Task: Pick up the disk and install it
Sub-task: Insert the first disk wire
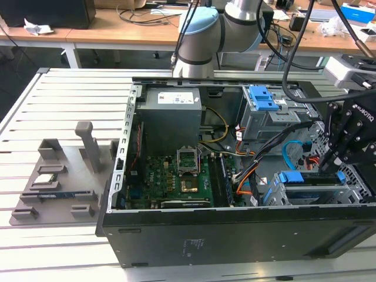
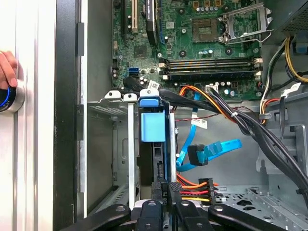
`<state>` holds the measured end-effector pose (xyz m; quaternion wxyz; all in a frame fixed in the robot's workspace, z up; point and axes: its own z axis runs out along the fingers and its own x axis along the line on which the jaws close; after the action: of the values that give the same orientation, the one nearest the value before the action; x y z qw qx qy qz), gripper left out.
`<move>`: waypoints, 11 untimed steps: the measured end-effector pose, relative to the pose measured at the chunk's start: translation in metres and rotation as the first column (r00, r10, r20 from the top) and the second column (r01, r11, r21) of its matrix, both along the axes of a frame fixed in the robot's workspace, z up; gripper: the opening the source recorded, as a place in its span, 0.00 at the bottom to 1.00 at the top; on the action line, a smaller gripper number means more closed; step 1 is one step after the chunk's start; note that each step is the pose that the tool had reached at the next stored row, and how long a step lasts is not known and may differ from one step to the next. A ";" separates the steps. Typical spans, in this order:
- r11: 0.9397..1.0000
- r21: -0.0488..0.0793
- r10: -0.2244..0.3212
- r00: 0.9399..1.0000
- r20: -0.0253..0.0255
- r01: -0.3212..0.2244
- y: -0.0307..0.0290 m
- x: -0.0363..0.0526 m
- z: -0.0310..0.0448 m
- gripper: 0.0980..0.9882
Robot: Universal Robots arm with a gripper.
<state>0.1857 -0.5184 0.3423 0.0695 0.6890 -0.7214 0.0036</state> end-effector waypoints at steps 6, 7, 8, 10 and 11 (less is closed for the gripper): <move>1.000 0.000 0.000 1.000 0.000 0.000 -0.0007 0.0010 -0.0018 0.08; 1.000 0.000 0.000 1.000 0.000 0.000 -0.0008 0.0011 -0.0025 0.08; 1.000 0.000 0.000 1.000 0.000 0.000 -0.0010 0.0011 -0.0034 0.08; 1.000 0.000 0.000 1.000 0.000 0.000 -0.0013 0.0012 -0.0050 0.08; 1.000 0.000 0.000 1.000 0.000 0.000 -0.0014 0.0011 -0.0056 0.08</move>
<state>0.1868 -0.5199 0.3367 0.0694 0.6890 -0.7214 0.0035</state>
